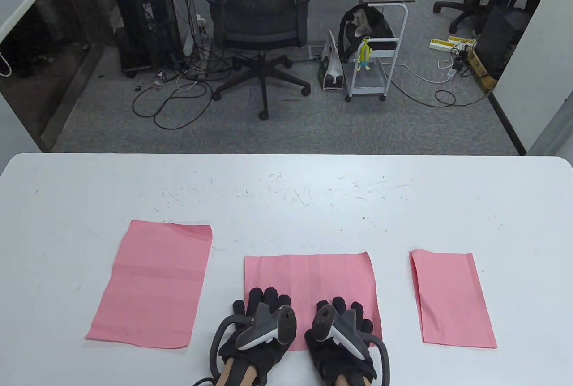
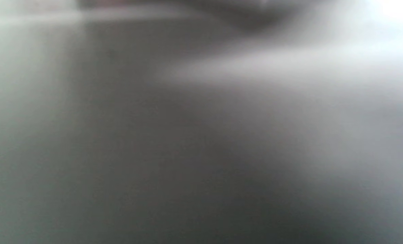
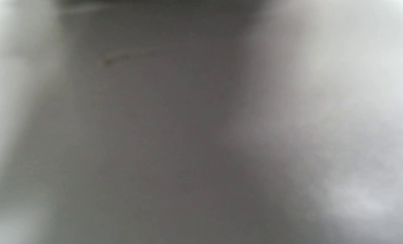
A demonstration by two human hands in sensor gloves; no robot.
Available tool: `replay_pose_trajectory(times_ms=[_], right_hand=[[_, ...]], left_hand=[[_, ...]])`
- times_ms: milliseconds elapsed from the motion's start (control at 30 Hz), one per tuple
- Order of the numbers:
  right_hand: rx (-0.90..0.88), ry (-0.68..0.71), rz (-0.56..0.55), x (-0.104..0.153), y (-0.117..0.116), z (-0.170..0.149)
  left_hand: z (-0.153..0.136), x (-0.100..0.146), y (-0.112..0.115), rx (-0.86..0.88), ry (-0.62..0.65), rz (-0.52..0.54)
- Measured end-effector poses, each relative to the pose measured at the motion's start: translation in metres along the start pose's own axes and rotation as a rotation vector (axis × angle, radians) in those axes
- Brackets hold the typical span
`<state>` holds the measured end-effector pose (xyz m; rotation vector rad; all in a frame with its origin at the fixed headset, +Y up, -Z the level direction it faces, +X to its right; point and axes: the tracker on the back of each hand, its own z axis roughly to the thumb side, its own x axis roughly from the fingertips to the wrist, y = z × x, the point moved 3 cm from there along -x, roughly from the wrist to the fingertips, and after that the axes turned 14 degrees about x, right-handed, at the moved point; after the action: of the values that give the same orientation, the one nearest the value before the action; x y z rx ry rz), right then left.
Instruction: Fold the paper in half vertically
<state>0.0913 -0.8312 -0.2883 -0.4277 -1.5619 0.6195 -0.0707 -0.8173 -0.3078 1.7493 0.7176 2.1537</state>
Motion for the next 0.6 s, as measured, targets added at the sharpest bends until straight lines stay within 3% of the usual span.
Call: replay_pose_trajectory(times_ms=[467,600], right_hand=[[-0.022,-0.007,-0.037,0.002,0.005,-0.004],[-0.107,0.027,-0.058,0.008,0.018,-0.012]], left_hand=[[0.0,0.001,0.0,0.007,0.002,-0.022],[0.0,0.0,0.0,0.004,0.002,-0.024]])
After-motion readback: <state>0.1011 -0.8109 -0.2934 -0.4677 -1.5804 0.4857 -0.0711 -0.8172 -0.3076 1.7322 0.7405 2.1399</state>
